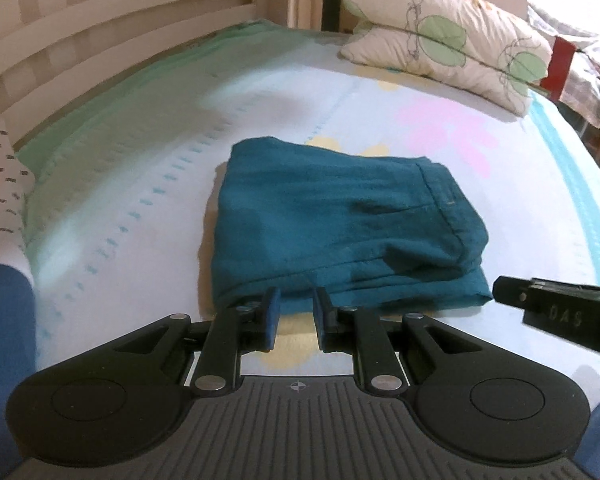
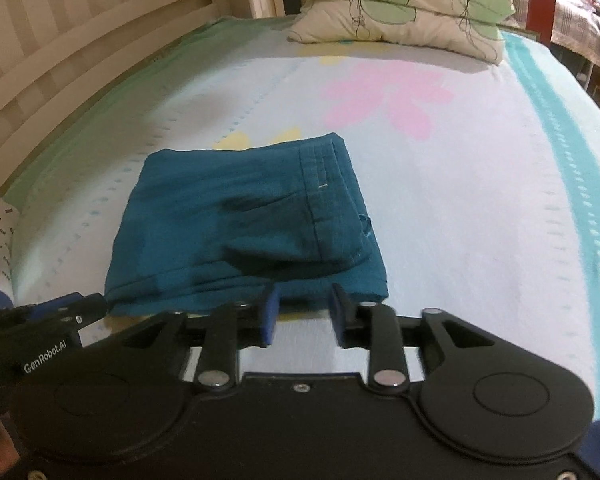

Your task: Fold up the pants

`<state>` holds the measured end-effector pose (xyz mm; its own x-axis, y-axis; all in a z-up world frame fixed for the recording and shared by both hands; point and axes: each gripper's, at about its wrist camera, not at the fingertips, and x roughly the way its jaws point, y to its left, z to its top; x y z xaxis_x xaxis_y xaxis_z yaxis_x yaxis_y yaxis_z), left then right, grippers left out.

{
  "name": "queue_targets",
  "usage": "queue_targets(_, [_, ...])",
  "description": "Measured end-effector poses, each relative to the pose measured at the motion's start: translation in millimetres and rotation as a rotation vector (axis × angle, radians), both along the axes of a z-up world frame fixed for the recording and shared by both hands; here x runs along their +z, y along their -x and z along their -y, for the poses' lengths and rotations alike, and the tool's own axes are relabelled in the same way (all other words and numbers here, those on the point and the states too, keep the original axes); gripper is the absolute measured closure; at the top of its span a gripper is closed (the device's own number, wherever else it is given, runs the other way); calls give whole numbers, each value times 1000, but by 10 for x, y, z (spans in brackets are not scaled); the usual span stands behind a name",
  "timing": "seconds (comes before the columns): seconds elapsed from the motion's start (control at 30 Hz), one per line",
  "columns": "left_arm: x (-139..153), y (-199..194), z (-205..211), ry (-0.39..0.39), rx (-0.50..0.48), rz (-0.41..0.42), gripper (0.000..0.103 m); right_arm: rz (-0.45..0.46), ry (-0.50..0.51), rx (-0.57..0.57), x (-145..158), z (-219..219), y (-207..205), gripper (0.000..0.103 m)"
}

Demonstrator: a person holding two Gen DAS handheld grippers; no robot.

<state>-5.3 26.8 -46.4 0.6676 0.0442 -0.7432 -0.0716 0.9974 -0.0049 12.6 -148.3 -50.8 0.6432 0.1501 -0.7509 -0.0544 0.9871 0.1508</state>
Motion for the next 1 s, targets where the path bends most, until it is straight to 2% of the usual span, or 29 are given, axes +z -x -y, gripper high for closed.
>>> queue_targets(0.13, [87, 128, 62, -36, 32, 6, 85, 18, -7, -7, 71, 20, 137, 58])
queue_targets(0.33, [168, 250, 78, 17, 0, -24, 85, 47, -11, 4, 162, 23, 294, 58])
queue_targets(0.53, [191, 361, 204, -42, -32, -18, 85, 64, -10, 19, 193, 9, 383, 58])
queue_targets(1.0, [176, 463, 225, -55, -26, -36, 85, 79, 6, 30, 205, -9, 470, 58])
